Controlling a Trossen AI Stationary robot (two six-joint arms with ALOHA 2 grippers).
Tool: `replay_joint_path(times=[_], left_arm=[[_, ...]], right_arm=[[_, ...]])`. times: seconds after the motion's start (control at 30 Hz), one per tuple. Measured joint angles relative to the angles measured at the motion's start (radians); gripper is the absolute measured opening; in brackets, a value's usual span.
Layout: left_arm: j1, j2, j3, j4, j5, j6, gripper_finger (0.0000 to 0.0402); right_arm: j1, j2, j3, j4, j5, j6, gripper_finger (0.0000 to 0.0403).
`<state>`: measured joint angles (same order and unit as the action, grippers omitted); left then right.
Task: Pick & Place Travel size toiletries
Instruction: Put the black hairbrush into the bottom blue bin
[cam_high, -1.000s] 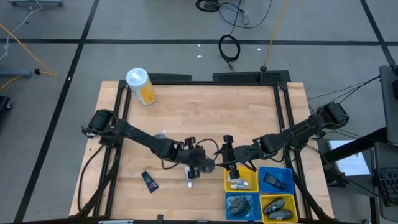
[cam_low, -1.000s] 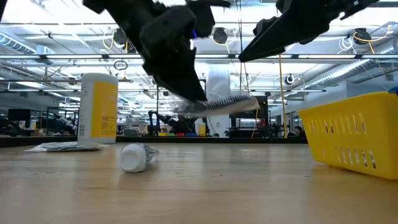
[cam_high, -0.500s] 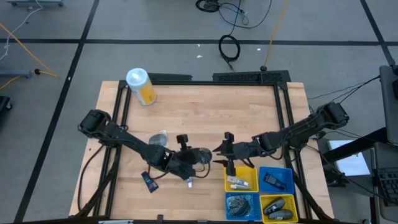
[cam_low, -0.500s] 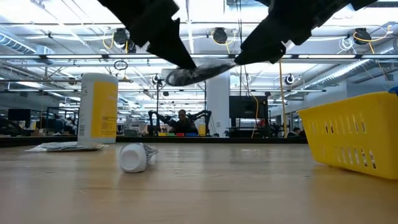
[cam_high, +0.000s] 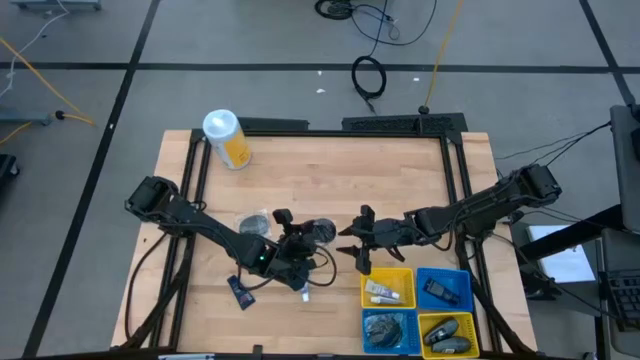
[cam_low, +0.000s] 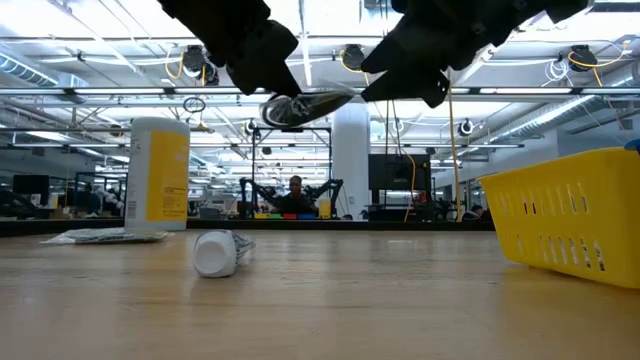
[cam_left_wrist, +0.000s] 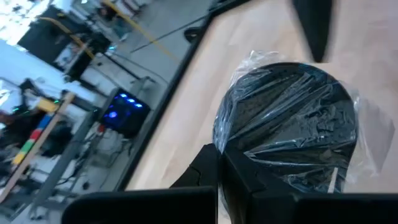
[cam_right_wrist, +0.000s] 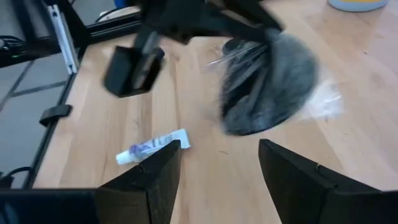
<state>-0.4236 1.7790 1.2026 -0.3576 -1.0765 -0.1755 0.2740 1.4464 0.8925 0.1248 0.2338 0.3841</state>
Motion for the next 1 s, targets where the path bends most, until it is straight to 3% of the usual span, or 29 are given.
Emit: replay_joint_path(times=[0.73,1.0], left_arm=[[-0.032,-0.001,0.001,0.106,-0.076,0.017,0.0001],[-0.03,-0.002,0.002,0.098,-0.095,0.017,0.0001]], right_arm=[[-0.064,0.0,-0.005,0.107,0.03,0.061,0.0208],[-0.032,-0.049,-0.034,0.112,0.051,0.078,0.0208]])
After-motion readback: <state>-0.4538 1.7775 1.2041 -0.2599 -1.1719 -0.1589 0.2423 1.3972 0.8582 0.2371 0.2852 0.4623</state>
